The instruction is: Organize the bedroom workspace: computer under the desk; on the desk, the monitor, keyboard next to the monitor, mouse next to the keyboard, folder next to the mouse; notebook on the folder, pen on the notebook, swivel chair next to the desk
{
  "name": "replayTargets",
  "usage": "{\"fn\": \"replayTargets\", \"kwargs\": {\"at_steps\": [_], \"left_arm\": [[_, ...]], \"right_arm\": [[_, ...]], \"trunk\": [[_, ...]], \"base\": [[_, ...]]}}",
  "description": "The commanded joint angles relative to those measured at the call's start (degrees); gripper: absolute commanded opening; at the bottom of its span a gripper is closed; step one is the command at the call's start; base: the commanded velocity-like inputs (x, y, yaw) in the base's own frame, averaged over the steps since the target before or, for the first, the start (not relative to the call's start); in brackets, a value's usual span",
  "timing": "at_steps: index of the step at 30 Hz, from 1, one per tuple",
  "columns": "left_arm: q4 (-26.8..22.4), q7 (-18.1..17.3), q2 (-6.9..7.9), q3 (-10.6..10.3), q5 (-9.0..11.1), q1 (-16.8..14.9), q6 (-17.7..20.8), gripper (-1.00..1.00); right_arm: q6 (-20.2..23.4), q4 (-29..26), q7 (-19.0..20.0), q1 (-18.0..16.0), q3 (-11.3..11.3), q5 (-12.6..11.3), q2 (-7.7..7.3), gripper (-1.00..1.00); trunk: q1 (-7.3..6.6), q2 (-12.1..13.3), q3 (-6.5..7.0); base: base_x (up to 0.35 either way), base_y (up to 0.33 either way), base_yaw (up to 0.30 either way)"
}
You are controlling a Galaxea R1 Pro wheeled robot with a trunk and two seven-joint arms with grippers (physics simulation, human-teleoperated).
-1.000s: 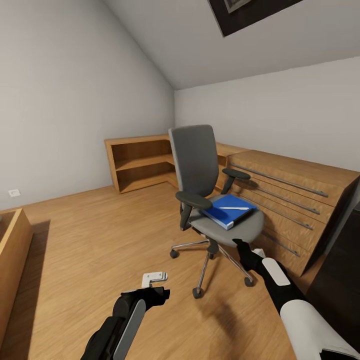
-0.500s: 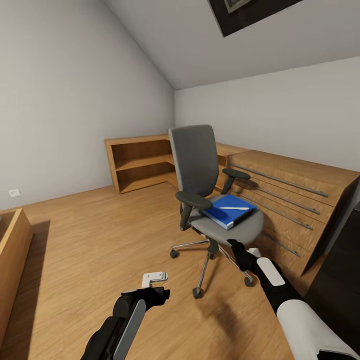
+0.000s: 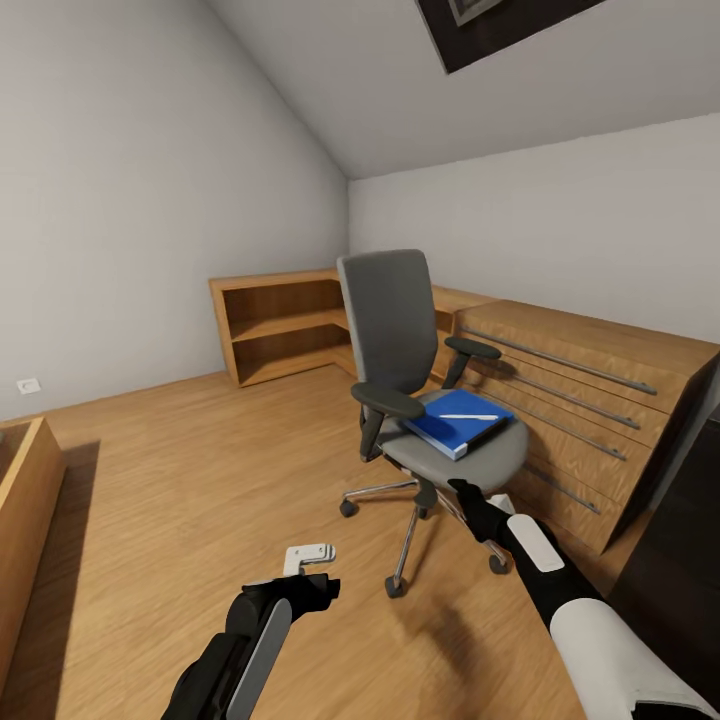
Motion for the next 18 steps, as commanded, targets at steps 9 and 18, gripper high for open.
{"fn": "replayTargets", "kwargs": {"at_steps": [9,18], "left_arm": [[-0.06,0.57,0.01,-0.57,0.62,-0.03,0.16,1.00],[-0.06,0.62,0.01,-0.82,0.56,-0.03,0.16,1.00]], "right_arm": [[0.23,-0.19,-0.45,-0.02,0.20,-0.50,-0.07,1.00],[0.24,-0.27,-0.45,0.00,0.22,-0.47,-0.14,1.00]], "trunk": [[0.00,-0.02,-0.06],[0.00,-0.02,-0.06]], "base": [[0.177,0.000,0.000],[0.034,0.000,0.000]]}}
